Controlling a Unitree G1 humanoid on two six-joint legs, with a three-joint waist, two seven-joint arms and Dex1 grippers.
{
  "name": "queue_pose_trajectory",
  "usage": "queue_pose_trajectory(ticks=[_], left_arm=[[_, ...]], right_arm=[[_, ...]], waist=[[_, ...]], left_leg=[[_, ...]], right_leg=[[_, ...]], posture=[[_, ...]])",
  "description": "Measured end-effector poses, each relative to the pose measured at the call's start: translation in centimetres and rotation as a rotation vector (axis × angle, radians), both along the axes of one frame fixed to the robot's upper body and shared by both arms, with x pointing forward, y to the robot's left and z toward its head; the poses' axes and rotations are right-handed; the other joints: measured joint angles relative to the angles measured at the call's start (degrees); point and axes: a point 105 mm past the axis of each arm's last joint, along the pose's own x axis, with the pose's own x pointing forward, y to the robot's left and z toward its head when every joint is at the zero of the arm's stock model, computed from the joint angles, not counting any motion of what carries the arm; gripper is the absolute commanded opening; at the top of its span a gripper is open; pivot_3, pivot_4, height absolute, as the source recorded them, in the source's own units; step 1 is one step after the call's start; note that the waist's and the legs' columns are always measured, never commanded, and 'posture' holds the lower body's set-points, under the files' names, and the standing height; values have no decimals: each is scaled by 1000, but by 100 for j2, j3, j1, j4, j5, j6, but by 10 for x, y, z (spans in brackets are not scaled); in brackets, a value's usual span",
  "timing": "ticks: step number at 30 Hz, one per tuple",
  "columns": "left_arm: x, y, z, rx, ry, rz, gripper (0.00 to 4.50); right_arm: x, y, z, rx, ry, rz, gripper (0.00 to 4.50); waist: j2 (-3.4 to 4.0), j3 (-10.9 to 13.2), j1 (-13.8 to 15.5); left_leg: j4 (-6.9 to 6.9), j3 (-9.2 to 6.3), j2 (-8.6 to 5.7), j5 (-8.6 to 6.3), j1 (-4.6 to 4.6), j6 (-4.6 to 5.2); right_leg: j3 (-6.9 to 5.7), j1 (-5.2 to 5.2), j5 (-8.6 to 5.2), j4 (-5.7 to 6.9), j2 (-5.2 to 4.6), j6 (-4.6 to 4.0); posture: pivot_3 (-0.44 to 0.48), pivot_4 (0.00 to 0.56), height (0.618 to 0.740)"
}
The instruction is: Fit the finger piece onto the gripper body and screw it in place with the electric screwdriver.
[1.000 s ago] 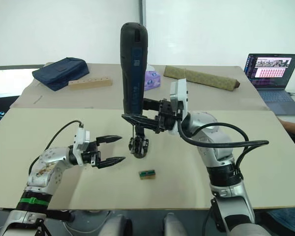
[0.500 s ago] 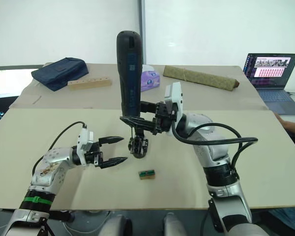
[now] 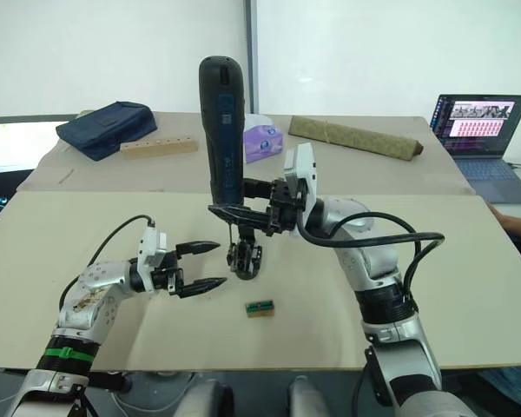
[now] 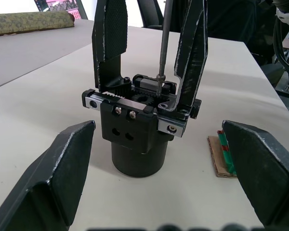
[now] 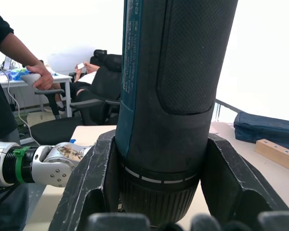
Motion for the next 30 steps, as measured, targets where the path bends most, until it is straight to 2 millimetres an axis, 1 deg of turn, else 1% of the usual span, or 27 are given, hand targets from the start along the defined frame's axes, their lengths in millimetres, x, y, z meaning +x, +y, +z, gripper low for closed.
queue_pose_trajectory(ticks=[7,30], left_arm=[[0,-2,0,-7,1,2,4500],[2,-5,-4,6,3,7,4500]], right_arm=[[2,0,-4,-14,25,5,1937],[4,-2,-7,-23,40,-1,1937]], waist=[[0,0,0],[0,0,0]], left_leg=[[0,0,0,0,0,0],[0,0,0,0,-1,0]], right_leg=[[0,0,0,0,0,0],[0,0,0,-1,0,0]], posture=[[0,150,740],[0,150,740]])
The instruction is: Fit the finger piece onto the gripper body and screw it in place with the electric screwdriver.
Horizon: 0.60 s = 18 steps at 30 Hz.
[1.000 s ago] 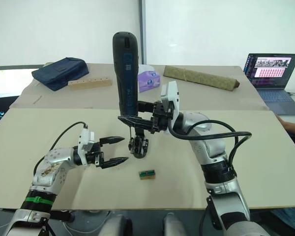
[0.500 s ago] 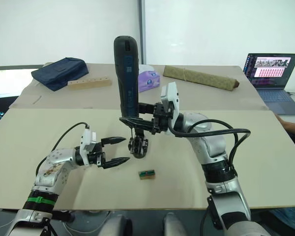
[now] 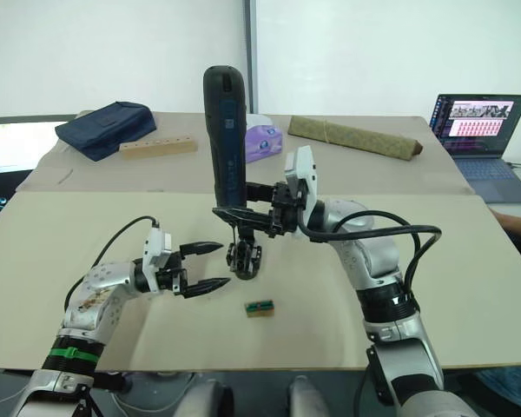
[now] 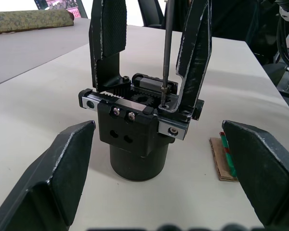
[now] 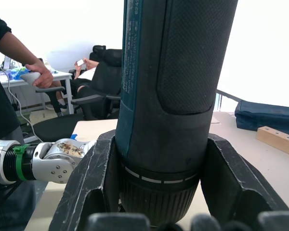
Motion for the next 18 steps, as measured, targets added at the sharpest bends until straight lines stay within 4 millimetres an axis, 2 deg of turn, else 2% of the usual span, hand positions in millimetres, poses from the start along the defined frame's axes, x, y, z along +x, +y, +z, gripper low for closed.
queue_pose_trajectory(ticks=[18], left_arm=[[4,-1,-3,-3,-12,10,4500]], right_arm=[[0,0,-2,-12,0,6,1937]], waist=[[0,0,0]], left_leg=[[0,0,0,0,0,0]], right_leg=[[0,0,0,0,0,0]], posture=[[0,150,740]])
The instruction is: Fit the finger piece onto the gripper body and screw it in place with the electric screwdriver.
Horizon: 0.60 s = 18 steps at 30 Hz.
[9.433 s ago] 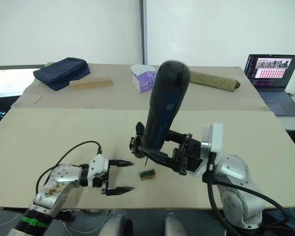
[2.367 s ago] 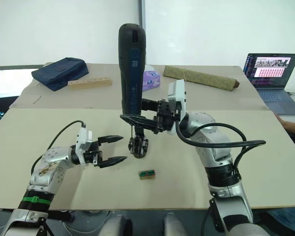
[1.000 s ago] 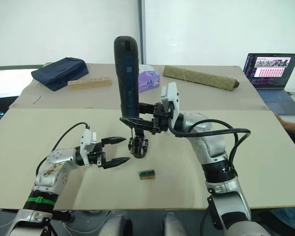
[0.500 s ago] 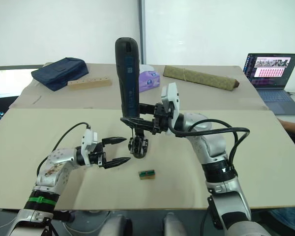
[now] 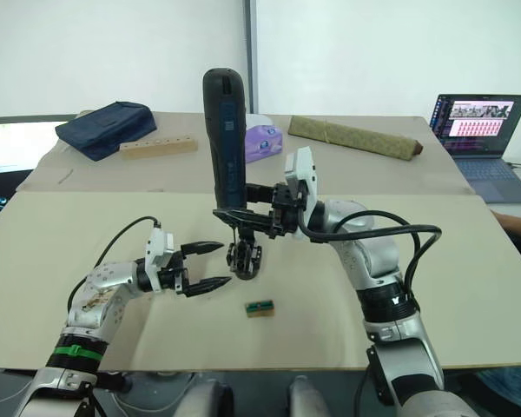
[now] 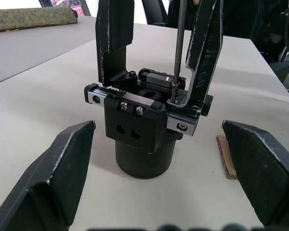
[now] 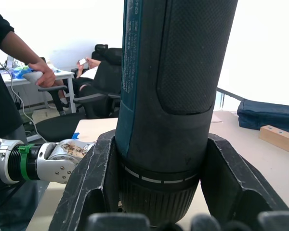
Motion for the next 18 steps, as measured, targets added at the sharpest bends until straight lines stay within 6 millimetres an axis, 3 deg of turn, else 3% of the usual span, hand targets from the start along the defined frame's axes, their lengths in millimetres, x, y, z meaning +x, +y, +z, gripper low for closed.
queue_pose_trajectory(ticks=[18], left_arm=[[1,-1,-4,-4,12,4,4500]], right_arm=[[2,-1,-4,-19,1,-5,1937]], waist=[[0,0,0]], left_leg=[[0,0,0,0,0,0]], right_leg=[[0,1,0,0,0,0]], posture=[[0,150,740]])
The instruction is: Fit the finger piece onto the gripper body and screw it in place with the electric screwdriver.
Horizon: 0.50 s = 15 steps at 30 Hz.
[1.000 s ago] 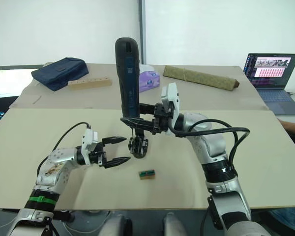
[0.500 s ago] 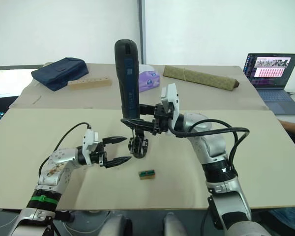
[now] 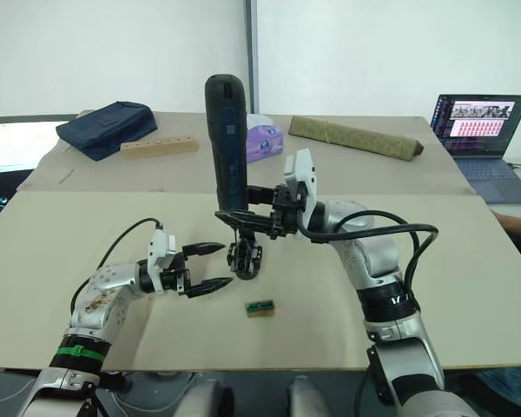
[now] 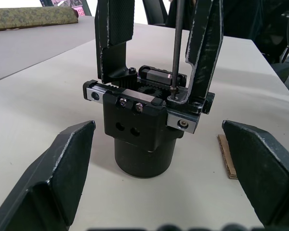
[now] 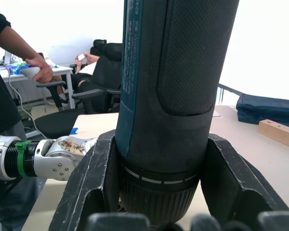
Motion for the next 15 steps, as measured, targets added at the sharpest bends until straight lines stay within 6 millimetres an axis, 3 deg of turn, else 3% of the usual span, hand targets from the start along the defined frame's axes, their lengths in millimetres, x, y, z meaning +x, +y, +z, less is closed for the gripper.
queue_pose_trajectory(ticks=[15], left_arm=[[10,-6,-11,83,6,-28,4500]], right_arm=[[-2,3,0,-7,-30,7,1937]], waist=[[0,0,2]], left_leg=[[0,0,-1,0,2,0]], right_leg=[[0,2,0,0,0,0]], posture=[[0,150,740]])
